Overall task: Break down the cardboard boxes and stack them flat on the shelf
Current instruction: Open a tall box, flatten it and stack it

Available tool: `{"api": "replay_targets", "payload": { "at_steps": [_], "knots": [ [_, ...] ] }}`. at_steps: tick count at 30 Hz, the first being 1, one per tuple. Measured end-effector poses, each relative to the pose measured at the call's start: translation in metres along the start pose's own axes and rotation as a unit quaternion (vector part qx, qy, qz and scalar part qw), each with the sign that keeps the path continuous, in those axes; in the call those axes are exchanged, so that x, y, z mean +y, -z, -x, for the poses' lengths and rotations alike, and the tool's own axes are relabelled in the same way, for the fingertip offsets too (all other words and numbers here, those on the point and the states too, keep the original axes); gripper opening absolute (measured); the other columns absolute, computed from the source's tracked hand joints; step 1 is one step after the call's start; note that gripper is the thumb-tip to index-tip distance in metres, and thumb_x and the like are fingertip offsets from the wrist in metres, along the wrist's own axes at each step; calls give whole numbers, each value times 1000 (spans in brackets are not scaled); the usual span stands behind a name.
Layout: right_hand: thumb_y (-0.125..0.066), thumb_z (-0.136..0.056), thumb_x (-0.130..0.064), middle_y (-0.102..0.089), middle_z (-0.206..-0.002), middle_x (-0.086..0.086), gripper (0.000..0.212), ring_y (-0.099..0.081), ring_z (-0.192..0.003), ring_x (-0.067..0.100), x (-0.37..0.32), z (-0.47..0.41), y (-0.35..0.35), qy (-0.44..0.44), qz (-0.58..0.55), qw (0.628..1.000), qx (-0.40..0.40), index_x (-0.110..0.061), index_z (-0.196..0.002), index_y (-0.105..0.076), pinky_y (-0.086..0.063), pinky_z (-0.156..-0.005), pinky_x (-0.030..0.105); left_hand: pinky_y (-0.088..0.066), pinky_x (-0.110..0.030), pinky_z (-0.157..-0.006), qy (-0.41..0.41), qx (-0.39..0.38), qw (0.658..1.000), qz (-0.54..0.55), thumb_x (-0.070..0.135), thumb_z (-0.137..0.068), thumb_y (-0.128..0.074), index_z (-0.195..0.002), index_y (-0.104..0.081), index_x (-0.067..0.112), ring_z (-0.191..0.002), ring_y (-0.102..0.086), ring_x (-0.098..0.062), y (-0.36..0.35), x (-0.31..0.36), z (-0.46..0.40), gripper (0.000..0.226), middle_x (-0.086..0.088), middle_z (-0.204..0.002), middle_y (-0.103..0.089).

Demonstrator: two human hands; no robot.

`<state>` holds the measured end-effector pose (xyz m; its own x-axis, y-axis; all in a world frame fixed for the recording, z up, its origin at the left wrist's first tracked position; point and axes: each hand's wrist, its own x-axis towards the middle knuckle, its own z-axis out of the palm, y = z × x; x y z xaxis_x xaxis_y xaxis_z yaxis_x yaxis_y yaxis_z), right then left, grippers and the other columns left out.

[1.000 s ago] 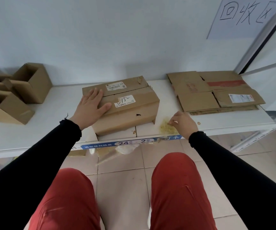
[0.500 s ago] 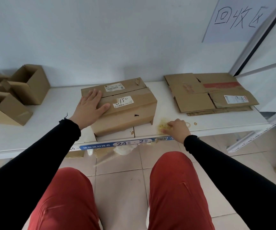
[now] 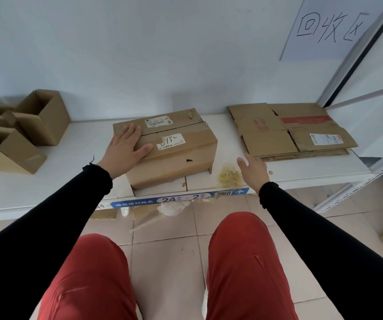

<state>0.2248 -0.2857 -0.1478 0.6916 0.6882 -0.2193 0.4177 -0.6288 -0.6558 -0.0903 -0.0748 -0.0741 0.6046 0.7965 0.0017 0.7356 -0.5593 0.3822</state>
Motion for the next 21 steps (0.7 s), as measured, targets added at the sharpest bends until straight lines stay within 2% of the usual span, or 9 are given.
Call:
{"api": "replay_targets", "payload": {
  "at_steps": [2, 5, 8, 10, 13, 15, 16, 19, 21],
  "knots": [
    [-34, -107, -46, -35, -160, 13, 59, -29, -146, 31, -24, 3, 2, 62, 4, 998, 18, -12, -155, -36, -27, -116, 45, 2, -38, -125, 3, 6, 1000, 14, 57, -101, -42, -161, -16, 19, -155, 3, -16, 0, 1, 1, 76, -1, -169, -6],
    [-38, -106, -46, -36, -159, 5, 57, -35, -145, 21, -67, 5, 3, 122, -105, 987, 6, -16, -155, -37, -30, -119, 39, 1, -37, -124, 14, 44, 998, 46, 59, -96, -51, -160, -19, 21, -155, 4, -22, -1, 2, 4, 81, -4, -169, -7],
    [-42, -104, -51, -38, -159, -1, 60, -37, -143, 15, -108, 8, 4, 149, -164, 975, -25, -20, -155, -37, -30, -119, 35, -4, -41, -124, 65, 94, 986, 119, 64, -84, -66, -161, -8, 27, -155, 7, -24, 0, 4, 11, 104, -4, -169, 5],
    [-47, -102, -52, -43, -155, -2, 62, -42, -140, 15, -123, 5, 2, 147, -181, 971, -52, -20, -154, -39, -34, -117, 36, -9, -41, -124, 94, 98, 965, 222, 63, -77, -75, -160, 4, 33, -155, 2, -19, 2, 2, 14, 119, 0, -168, 8],
    [-58, -96, -45, -59, -138, -3, 55, -57, -125, 17, -132, 1, 0, 139, -204, 966, -81, -21, -145, -50, -47, -108, 38, -23, -40, -122, 113, 90, 909, 391, 62, -74, -79, -159, 6, 36, -151, -19, -16, 6, -6, 11, 124, 4, -167, -7],
    [-60, -98, -29, -62, -130, -2, 41, -61, -117, 18, -133, -1, -1, 132, -227, 962, -80, -19, -138, -55, -52, -103, 38, -33, -31, -115, 125, 83, 878, 455, 58, -75, -81, -160, -1, 36, -143, -35, -14, 13, -10, 6, 118, 8, -160, -24],
    [-61, -99, -20, -63, -127, -1, 35, -62, -114, 18, -134, 0, 0, 132, -236, 960, -72, -19, -134, -57, -54, -98, 35, -34, -27, -110, 128, 73, 875, 461, 52, -79, -80, -160, -6, 34, -140, -38, -13, 17, -13, 2, 111, 10, -155, -29],
    [-64, -96, -12, -64, -120, -4, 28, -61, -96, 13, -136, 3, 5, 154, -222, 962, -26, -20, -122, -60, -52, -80, 26, -31, -29, -113, 130, 27, 900, 414, 49, -83, -77, -156, -29, 34, -142, -38, -14, 31, -24, -11, 89, 6, -159, -33],
    [-64, -95, -12, -65, -112, -4, 25, -59, -86, 10, -138, 7, 9, 172, -207, 963, -10, -19, -119, -58, -50, -75, 25, -39, -27, -104, 135, -15, 903, 407, 49, -85, -74, -149, -45, 32, -129, -51, -13, 42, -27, -18, 72, 4, -149, -50]
  ]
}}
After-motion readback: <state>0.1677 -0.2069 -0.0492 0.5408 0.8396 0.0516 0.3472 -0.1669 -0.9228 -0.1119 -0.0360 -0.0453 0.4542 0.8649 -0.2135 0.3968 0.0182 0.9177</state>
